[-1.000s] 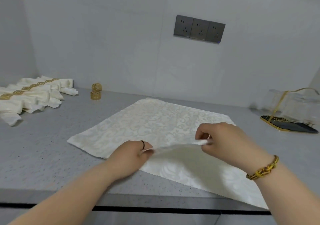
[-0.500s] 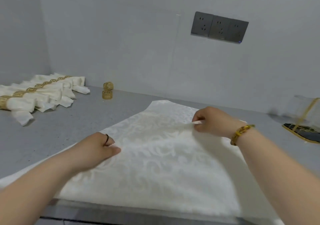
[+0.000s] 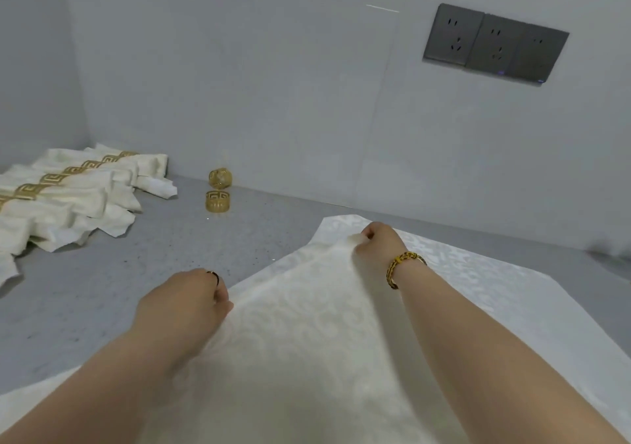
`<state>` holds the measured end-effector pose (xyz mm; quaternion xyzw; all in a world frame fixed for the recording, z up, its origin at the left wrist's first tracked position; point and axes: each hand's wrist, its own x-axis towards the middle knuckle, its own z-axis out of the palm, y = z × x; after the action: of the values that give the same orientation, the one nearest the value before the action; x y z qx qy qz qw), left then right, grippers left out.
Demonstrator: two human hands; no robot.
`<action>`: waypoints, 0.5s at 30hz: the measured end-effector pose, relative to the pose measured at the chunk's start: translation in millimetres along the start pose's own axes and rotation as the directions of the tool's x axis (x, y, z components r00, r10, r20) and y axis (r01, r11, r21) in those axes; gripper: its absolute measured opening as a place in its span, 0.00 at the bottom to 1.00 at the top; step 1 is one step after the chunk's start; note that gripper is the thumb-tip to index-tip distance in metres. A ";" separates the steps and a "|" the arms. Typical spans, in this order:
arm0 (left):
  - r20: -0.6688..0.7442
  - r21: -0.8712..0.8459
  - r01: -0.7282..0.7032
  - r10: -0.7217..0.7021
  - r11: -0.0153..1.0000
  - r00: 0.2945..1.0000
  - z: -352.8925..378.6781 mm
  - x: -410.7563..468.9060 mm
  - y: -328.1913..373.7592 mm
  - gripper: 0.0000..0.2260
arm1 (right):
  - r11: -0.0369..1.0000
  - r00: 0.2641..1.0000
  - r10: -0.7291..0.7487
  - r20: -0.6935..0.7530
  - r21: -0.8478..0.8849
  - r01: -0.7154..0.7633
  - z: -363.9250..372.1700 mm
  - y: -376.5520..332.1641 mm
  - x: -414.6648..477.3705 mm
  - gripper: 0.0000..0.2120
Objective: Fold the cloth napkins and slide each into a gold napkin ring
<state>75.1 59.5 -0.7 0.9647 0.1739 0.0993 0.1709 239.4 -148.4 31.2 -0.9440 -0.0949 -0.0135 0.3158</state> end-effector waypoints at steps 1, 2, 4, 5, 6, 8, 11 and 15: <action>0.005 0.007 -0.012 0.012 1.000 1.000 0.4 0.1 -3.0 0.06 | 1.000 1.000 0.011 -0.012 0.024 -0.011 4.3 1.5 5.4 0.06; 0.016 0.010 -0.022 0.022 1.000 1.000 -0.8 1.9 -6.0 0.02 | 0.999 1.000 0.018 -0.010 0.037 -0.018 8.9 1.0 12.1 0.06; 0.022 0.002 -0.048 0.048 0.999 0.999 -1.2 6.1 -10.8 0.05 | 0.998 1.000 0.013 -0.003 0.069 -0.013 19.4 0.1 26.4 0.12; 0.025 -0.002 -0.057 0.057 0.998 0.998 -1.8 6.0 -11.1 0.08 | 0.995 1.000 0.004 0.001 0.096 -0.004 23.7 -0.2 31.9 0.16; 0.026 0.004 -0.062 0.062 0.998 0.998 -1.0 5.7 -11.4 0.10 | 0.993 1.000 0.004 0.012 0.116 -0.006 29.0 -1.2 37.3 0.18; 0.030 0.039 -0.085 0.084 0.996 0.996 -1.0 4.8 -8.2 0.14 | 0.991 1.000 0.011 0.023 0.136 -0.014 35.6 -1.4 43.9 0.18; 0.079 0.067 -0.136 0.130 0.989 0.988 -1.2 5.0 -11.2 0.16 | 0.991 0.998 0.019 0.057 0.129 -0.026 43.8 0.0 50.6 0.12; 0.116 0.117 -0.224 0.210 0.968 0.971 -1.2 3.5 -11.1 0.16 | 0.995 0.999 0.020 0.045 0.099 -0.025 47.6 -1.5 55.1 0.07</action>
<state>74.6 70.9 -3.2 0.9908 0.0642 0.0565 0.1050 291.6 -109.3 -1.3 -0.9282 -0.0918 0.0157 0.3604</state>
